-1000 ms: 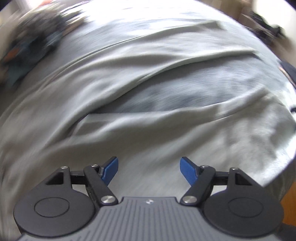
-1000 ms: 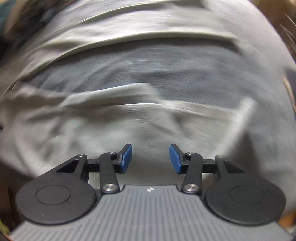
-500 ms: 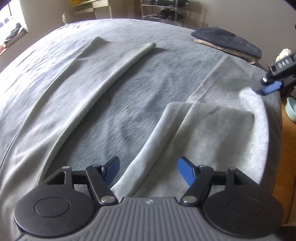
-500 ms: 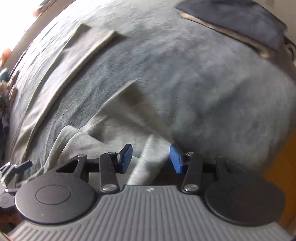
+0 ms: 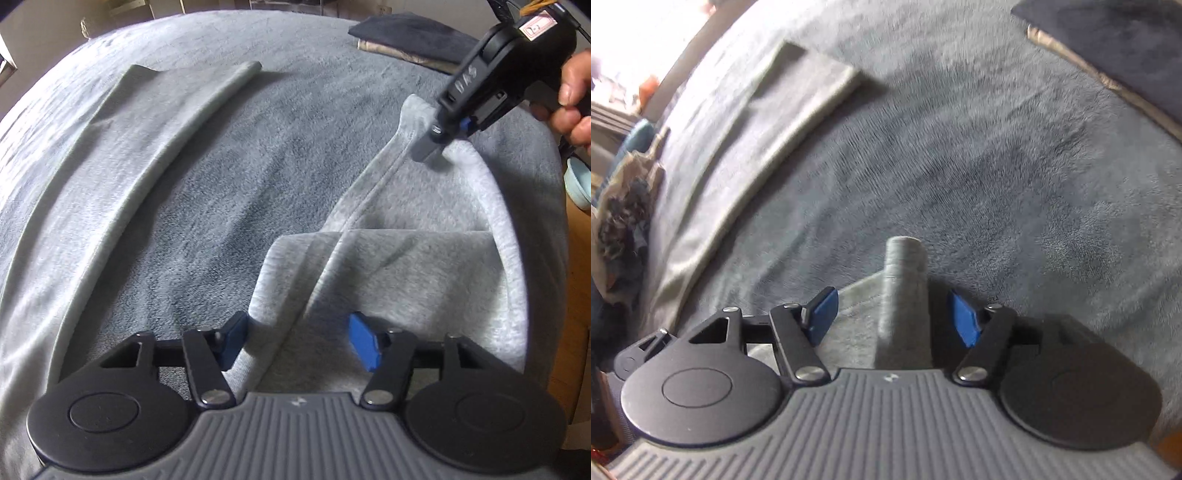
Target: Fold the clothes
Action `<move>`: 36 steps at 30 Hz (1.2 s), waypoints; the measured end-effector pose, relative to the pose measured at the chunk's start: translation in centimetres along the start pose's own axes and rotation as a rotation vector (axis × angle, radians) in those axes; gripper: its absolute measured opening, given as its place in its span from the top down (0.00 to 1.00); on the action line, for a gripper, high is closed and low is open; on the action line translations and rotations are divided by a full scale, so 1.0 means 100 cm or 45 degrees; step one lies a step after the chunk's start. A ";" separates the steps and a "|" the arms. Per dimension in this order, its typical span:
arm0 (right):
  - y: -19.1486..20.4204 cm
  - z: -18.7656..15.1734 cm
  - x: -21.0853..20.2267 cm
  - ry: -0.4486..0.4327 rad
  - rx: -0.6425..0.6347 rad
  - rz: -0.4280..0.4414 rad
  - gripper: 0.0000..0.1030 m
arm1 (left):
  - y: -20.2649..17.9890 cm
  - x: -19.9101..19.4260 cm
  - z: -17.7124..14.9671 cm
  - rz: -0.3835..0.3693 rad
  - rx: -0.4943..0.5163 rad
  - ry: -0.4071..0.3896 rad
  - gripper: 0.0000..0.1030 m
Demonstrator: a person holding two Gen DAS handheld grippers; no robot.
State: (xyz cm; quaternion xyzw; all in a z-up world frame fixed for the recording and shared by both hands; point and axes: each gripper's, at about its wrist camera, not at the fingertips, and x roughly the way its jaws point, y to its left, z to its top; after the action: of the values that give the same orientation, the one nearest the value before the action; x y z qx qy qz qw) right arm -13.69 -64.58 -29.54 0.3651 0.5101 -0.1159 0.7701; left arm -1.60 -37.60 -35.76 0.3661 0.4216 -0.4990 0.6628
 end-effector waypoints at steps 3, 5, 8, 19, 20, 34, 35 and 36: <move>-0.008 0.000 0.009 0.045 0.010 0.028 0.97 | -0.002 -0.002 0.002 0.011 -0.005 0.009 0.53; -0.010 -0.006 -0.010 -0.043 0.035 0.081 0.97 | 0.000 -0.007 0.003 0.010 -0.027 0.009 0.53; -0.014 -0.032 -0.066 -0.264 0.125 0.237 0.97 | 0.005 -0.018 0.002 -0.009 -0.087 -0.008 0.52; -0.128 -0.204 -0.093 -0.409 0.790 -0.049 0.89 | 0.000 -0.004 -0.016 -0.045 -0.089 0.072 0.45; -0.136 -0.211 -0.093 -0.402 0.845 -0.078 0.79 | 0.000 -0.004 -0.017 -0.047 -0.083 0.071 0.45; -0.021 -0.037 -0.033 -0.161 -0.337 0.120 0.46 | -0.006 0.001 -0.026 -0.027 -0.029 0.036 0.49; -0.010 -0.023 -0.013 -0.103 -0.420 0.119 0.46 | -0.006 0.001 -0.027 -0.024 -0.033 0.036 0.52; -0.002 -0.013 0.005 -0.040 -0.477 0.112 0.46 | -0.006 0.002 -0.028 -0.020 -0.038 0.034 0.56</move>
State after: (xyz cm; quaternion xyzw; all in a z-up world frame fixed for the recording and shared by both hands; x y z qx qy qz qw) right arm -14.47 -63.79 -30.35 0.2354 0.4942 0.0091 0.8368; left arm -2.73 -35.32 -37.00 0.3594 0.4409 -0.4928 0.6585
